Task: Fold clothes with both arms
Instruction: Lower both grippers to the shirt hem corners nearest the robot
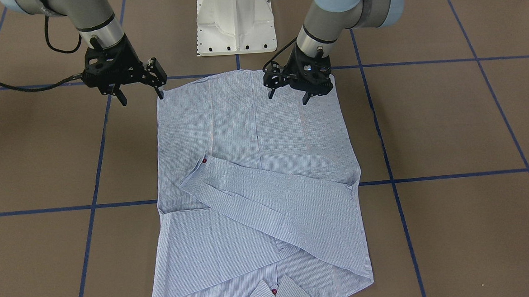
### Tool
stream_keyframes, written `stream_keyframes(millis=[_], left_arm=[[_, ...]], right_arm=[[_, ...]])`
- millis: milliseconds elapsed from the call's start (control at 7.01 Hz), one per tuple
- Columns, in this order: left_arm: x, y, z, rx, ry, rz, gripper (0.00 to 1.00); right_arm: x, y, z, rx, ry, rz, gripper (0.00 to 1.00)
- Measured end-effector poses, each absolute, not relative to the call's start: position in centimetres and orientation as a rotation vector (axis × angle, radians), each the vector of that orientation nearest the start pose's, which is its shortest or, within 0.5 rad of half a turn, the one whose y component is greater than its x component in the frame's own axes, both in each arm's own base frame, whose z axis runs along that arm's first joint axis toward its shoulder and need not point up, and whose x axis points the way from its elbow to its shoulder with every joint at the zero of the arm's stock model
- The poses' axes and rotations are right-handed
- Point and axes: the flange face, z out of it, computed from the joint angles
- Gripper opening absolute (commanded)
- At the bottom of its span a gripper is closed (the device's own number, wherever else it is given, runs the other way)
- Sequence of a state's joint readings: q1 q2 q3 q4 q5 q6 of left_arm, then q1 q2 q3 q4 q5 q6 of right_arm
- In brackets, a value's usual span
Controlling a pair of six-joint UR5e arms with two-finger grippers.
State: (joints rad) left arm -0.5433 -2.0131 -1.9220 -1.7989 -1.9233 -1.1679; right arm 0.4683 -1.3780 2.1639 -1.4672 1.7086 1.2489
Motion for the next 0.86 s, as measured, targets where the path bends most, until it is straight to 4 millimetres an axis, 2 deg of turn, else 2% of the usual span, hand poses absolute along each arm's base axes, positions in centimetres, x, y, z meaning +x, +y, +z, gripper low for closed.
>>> stream_keyframes(millis=[143,285,428,570,855], left_arm=[[43.7,-37.5,25.3,0.181,1.024,0.051,1.0],[42.4,-35.6,28.1,0.194,1.002,0.044,1.0],[42.1,-33.3,30.8,0.191,0.983,0.032,1.0],[42.7,-30.9,32.9,0.172,0.961,0.015,0.99],[44.0,-27.4,36.0,0.138,0.914,-0.011,0.84]], right_arm=[[-40.9,-29.2,29.9,0.234,-0.845,0.09,0.99],[-41.6,-26.4,31.3,0.243,-0.831,0.094,0.99],[-41.5,-24.9,32.5,0.25,-0.832,0.09,0.99],[-41.3,-24.1,33.5,0.251,-0.831,0.084,0.99],[-41.1,-23.8,34.1,0.252,-0.829,0.081,0.99]])
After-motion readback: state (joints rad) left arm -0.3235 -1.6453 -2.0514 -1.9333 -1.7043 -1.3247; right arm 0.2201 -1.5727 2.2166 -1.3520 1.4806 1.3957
